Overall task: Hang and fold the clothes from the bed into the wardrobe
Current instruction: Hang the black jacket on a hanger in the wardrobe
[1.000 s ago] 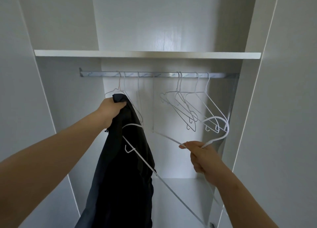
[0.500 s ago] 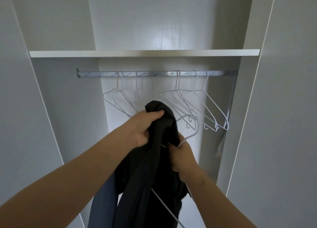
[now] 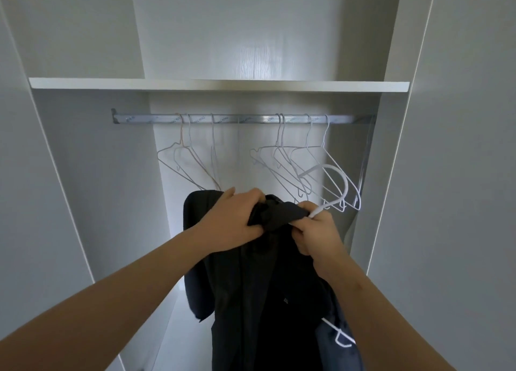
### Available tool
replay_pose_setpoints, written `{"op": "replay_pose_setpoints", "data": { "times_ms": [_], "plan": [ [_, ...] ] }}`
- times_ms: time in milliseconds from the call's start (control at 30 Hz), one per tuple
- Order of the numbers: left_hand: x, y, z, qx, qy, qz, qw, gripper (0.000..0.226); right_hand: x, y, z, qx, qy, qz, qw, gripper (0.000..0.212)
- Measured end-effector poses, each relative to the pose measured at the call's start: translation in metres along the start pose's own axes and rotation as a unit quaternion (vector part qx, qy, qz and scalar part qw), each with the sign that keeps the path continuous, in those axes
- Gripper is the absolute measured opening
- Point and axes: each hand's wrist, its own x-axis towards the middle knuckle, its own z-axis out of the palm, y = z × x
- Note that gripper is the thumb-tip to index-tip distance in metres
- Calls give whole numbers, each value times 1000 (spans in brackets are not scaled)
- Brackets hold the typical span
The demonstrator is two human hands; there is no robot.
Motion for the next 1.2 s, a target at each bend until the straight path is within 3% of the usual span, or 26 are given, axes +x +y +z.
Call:
{"op": "replay_pose_setpoints", "data": {
  "times_ms": [100, 233, 367, 533, 633, 767, 967, 1033, 1200],
  "plan": [
    [3, 2, 3, -11, 30, 45, 998, 55, -4, -8, -4, 16, -5, -34, 999, 24],
    [11, 9, 1, 113, 56, 73, 989, 59, -3, -12, -8, -12, 52, -93, 994, 18],
    [21, 20, -1, 117, 102, 31, 987, 35, 3, -17, -12, -84, 120, -153, 977, 27],
    [27, 15, -12, 33, 155, -40, 987, 33, 2, -10, -22, 26, 262, -257, 930, 30],
    [29, 6, -24, 9, 201, -61, 978, 31, -6, 5, -26, 37, 182, -255, 949, 24],
    [28, -5, -48, -5, 231, -69, 970, 29, -10, 26, -32, -14, 70, -182, 981, 20],
    [20, -5, -88, -78, 280, -17, 957, 26, 2, 45, -23, -6, 120, -88, 989, 26],
    [19, -4, -99, -110, 284, 5, 952, 25, 6, 40, -14, -19, 83, -74, 994, 23],
    [14, -6, -114, -158, 302, 28, 940, 29, 28, 33, 4, -56, -101, -78, 990, 61]
  ]
}}
